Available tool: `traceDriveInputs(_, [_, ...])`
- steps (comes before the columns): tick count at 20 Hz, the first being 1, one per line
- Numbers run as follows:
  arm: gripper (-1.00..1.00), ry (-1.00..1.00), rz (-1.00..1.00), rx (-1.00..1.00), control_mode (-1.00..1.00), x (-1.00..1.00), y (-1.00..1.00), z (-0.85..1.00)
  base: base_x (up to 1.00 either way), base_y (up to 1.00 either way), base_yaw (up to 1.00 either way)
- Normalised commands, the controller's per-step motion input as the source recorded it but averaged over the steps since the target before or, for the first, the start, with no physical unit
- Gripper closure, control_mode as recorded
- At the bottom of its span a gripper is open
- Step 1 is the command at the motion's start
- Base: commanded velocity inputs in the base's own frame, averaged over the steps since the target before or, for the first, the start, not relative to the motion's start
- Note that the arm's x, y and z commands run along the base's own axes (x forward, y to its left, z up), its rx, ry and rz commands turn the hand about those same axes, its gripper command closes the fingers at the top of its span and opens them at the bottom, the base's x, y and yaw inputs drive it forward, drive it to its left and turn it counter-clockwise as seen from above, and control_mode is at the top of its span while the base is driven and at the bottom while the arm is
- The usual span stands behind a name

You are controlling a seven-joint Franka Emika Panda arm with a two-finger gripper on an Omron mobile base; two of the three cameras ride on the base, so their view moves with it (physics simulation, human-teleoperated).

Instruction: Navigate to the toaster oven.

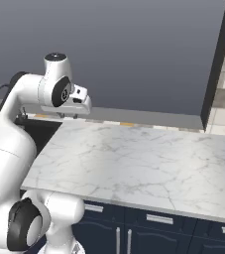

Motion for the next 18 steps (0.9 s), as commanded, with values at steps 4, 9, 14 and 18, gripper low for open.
traceDriveInputs(4, [-1.00, 0.00, 0.00, 0.00, -1.00, -0.36, -0.04, 0.00, 0.00, 0.00, 0.00])
traceDriveInputs(9, [-1.00, 0.00, 0.00, 0.00, -1.00, -0.84, -0.20, -0.15, 0.00, 0.00, 0.00])
traceDriveInputs(14, [-1.00, 0.00, 0.00, 0.00, -1.00, -0.61, -0.04, -0.28, 0.00, 0.00, 0.00])
traceDriveInputs(18, [-1.00, 0.00, 0.00, 0.00, -1.00, -0.30, 0.00, -0.38, 0.00, 0.00, 0.00])
